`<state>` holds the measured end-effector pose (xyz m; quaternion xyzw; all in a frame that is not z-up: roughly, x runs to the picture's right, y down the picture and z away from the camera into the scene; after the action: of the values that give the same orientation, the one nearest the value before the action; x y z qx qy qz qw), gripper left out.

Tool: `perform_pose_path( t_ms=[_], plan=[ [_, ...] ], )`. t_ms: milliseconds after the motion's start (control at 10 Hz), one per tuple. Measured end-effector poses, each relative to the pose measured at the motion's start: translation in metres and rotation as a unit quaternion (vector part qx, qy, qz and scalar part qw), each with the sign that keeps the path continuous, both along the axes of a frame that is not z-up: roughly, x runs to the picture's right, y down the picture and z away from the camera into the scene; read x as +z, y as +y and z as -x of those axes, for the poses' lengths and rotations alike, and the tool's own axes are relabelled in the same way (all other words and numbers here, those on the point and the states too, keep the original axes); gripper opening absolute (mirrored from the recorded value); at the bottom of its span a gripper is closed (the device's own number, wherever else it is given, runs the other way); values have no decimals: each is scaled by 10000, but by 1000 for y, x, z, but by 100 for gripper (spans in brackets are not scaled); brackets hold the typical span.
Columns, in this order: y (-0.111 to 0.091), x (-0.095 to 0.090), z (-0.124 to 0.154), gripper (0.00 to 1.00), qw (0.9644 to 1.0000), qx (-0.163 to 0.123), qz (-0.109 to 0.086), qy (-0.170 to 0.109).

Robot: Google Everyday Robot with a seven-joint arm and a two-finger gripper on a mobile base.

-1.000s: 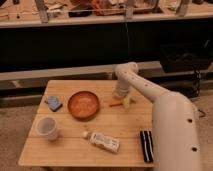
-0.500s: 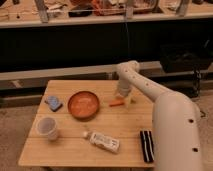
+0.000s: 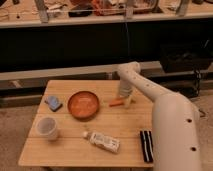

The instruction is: Drag the pepper across the table

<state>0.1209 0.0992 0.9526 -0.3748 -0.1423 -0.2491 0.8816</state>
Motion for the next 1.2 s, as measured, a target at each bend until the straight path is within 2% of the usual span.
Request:
perform_pose_path(
  t_ms=[100,200,300,400,600,1200],
  plan=[
    [0,1,1,56,10000,-12,14,-4],
    [1,3,1,43,10000,-13,20,-13],
    [1,3,0,40,10000,-13,10,-13],
    [0,2,0,40,10000,-14,-2,-16],
    [-2,0,-4,46,10000,-73,-66,8],
    [0,-16,-8,46,9998,-75,-156,-48]
  ],
)
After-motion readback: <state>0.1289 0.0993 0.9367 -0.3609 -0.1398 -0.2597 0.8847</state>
